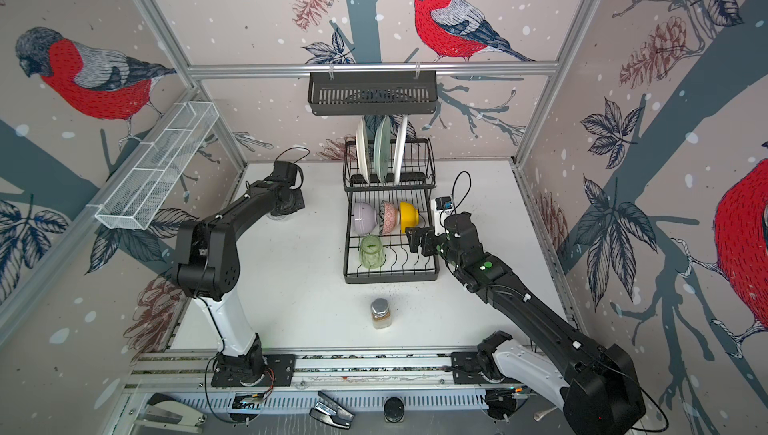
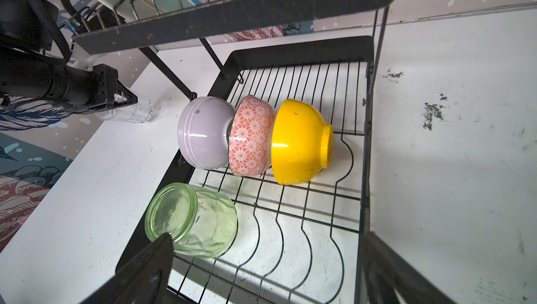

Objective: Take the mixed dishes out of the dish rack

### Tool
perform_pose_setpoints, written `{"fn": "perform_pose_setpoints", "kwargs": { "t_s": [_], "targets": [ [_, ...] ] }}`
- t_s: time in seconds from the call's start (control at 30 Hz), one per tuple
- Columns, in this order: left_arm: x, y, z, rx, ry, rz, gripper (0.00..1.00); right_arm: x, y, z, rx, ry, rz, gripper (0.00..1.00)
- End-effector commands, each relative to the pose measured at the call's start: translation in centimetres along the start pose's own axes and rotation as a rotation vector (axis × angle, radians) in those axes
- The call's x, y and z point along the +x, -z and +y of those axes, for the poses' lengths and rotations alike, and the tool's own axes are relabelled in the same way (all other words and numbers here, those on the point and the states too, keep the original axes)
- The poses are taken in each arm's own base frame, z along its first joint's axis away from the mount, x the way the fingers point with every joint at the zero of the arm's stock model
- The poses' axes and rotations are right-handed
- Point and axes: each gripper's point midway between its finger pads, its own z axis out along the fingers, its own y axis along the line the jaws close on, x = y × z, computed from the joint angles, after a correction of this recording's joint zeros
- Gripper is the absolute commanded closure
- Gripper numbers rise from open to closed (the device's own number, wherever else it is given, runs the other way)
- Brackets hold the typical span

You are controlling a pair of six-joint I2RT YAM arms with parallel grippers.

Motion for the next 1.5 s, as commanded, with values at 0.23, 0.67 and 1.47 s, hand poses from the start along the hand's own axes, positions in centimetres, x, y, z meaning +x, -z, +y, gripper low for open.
{"fn": "perform_pose_setpoints", "kwargs": {
  "t_s": [0.23, 0.67, 1.47],
  "targets": [
    [-1.3, -1.6, 0.4, -0.043, -0.037, 0.029, 0.83, -0.3, 0.1, 0.5, -0.021, -0.012, -0.001, 0.01],
    [-3.7, 0.7, -0.4, 0.026, -0.021, -0.049, 0.04, -0.5, 0.5, 3.4, -0.186, 0.0, 0.001, 0.0],
    [2.0, 14.0, -4.1, 0.403, 0.018, -0.317, 0.03, 3.4, -3.7, 10.8, -0.221, -0.004, 0.126, 0.01]
  ]
}}
